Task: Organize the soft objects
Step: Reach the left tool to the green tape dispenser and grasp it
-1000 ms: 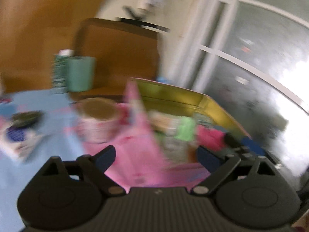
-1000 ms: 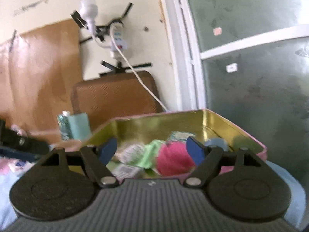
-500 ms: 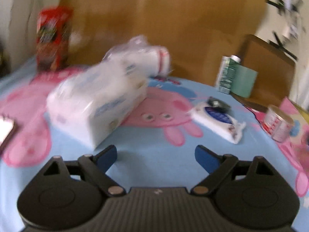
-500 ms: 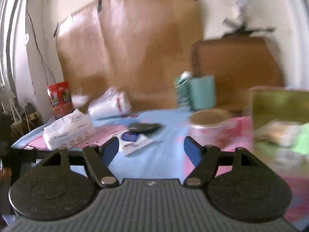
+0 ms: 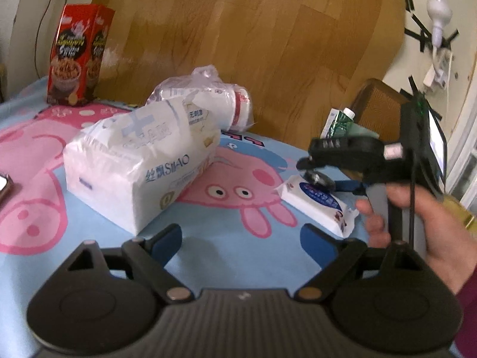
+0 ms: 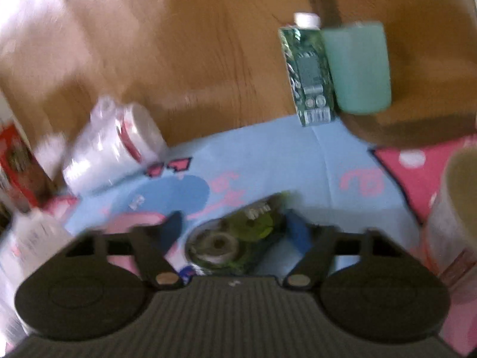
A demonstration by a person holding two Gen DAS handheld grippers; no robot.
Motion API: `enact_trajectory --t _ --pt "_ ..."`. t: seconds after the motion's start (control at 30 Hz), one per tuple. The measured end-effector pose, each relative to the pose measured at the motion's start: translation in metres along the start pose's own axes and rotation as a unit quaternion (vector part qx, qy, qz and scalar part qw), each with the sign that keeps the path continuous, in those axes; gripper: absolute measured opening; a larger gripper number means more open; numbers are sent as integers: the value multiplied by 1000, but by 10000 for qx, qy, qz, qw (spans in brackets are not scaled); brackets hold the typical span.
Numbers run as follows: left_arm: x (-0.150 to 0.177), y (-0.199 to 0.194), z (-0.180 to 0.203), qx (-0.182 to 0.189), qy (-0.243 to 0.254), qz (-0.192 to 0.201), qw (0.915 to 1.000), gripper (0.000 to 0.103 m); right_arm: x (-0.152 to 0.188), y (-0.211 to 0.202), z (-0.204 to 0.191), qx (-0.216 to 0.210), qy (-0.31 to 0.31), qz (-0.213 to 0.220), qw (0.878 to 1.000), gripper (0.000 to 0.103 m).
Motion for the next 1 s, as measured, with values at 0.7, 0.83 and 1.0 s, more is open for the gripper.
enact_trajectory --t 0.7,0.83,1.0 --pt "29 -9 85 1949 255 -1374 9708 76 169 -206 59 -492 -1604 552 9843 87" --pt "42 -12 125 2163 775 -1823 9560 66 179 -209 57 -440 -1771 703 9807 87" --pt "62 -14 157 2248 1333 -1890 9466 66 181 -210 58 -541 -1883 931 9762 56"
Point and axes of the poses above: each gripper's, at about its wrist camera, not at the fingertips, and y roughly the way its jaws point, z to its right, x to its underside, the point moved 2 cm from there along y, roughly the way its jaws point
